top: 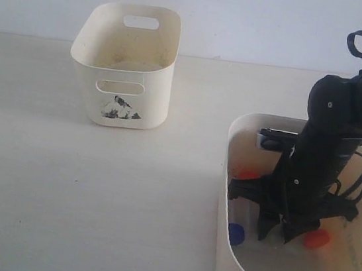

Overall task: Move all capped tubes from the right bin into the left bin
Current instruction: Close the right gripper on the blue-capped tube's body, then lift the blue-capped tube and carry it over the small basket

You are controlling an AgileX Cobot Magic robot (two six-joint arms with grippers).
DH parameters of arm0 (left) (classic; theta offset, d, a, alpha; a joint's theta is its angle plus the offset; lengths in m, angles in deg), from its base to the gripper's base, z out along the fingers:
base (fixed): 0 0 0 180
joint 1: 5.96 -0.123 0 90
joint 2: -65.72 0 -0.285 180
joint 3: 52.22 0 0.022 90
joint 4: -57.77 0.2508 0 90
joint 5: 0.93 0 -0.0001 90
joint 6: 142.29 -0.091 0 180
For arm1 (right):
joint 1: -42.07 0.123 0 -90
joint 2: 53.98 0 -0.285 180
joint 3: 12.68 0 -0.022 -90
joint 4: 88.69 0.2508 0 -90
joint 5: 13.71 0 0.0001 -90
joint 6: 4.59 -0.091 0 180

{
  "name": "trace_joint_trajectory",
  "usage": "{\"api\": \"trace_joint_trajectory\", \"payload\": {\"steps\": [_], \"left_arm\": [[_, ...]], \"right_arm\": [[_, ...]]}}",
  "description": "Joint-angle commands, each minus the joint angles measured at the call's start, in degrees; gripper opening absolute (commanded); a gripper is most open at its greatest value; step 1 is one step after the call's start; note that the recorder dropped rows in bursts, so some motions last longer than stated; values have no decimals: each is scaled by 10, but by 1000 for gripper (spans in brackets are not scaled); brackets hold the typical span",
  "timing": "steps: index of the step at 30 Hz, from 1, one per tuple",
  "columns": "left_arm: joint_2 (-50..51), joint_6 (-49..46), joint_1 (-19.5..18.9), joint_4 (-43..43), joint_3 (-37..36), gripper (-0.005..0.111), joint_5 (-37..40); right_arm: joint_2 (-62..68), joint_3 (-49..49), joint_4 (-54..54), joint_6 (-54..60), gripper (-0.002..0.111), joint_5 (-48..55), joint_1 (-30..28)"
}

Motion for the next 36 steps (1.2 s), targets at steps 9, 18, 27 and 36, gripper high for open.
{"api": "trace_joint_trajectory", "payload": {"steps": [9,18,27,36], "left_arm": [[0,5,3,-2,2,4,-2],[0,5,3,-2,2,4,-2],[0,5,3,-2,2,4,-2],[0,5,3,-2,2,4,-2]], "right_arm": [[-74,-8,-22,26,0,85,-6],[-236,-8,-21,48,0,108,-6],[-370,-8,156,288,0,78,-6],[-346,-8,559,743,0,-50,-6]]}}
